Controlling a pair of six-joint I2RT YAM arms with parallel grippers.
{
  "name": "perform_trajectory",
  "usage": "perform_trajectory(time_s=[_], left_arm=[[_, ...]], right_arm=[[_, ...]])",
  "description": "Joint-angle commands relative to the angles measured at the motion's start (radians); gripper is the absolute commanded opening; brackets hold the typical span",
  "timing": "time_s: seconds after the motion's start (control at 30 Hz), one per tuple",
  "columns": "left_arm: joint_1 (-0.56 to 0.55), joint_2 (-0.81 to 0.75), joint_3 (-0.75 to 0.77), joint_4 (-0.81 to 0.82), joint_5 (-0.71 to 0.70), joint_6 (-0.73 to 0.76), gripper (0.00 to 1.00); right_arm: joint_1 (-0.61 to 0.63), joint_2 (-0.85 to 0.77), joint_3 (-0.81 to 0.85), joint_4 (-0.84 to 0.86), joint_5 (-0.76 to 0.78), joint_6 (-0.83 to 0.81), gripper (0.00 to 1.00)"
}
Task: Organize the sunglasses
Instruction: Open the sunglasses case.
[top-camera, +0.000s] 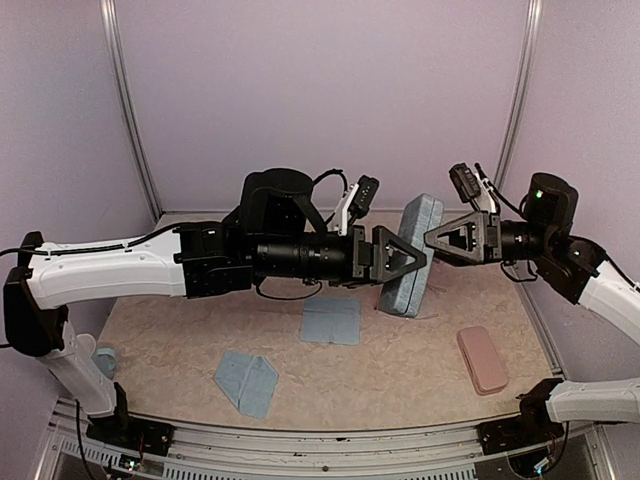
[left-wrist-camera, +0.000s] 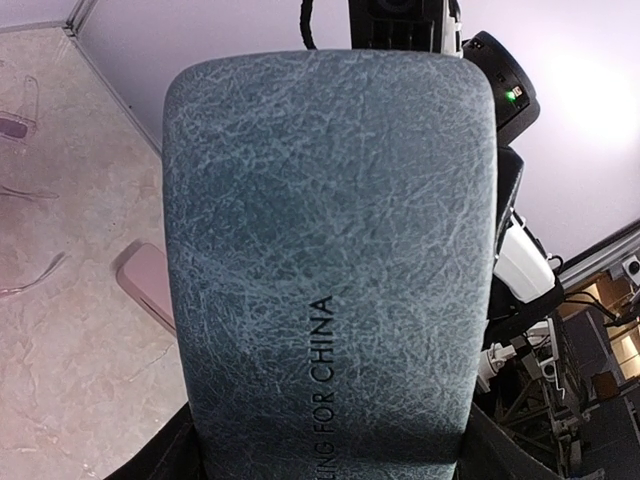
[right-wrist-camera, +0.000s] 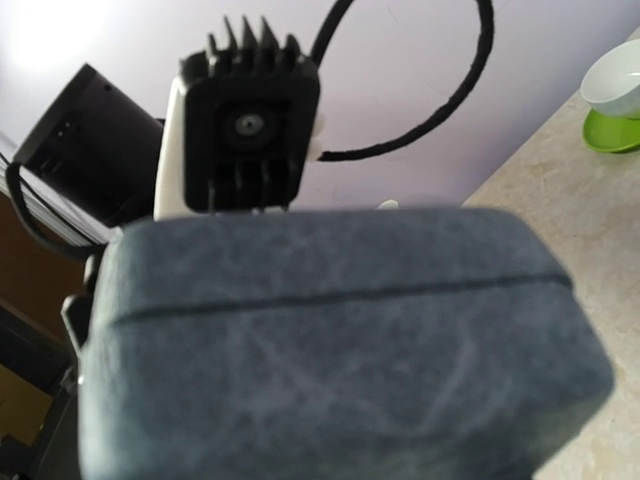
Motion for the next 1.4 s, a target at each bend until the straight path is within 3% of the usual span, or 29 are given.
perform_trajectory(time_s=[0.0, 0.87, 1.37], left_arm=[[-0.006, -0.062, 0.021, 0.191, 0.077, -0.051, 0.42], [0.026, 0.024, 0.112, 0.247, 0.162, -0.113, 0.41], [0.058, 0.017, 0.115, 0.269, 0.193, -0.112, 0.4]], right_arm=[[-0.005, -0.01, -0.03, -0.049, 0.039, -0.099, 0.63], [-0.005, -0.018, -0.016, -0.274, 0.248, -0.311, 0.66], [-0.005, -0.004, -0.019, -0.355, 0.333, -0.38, 0.78]])
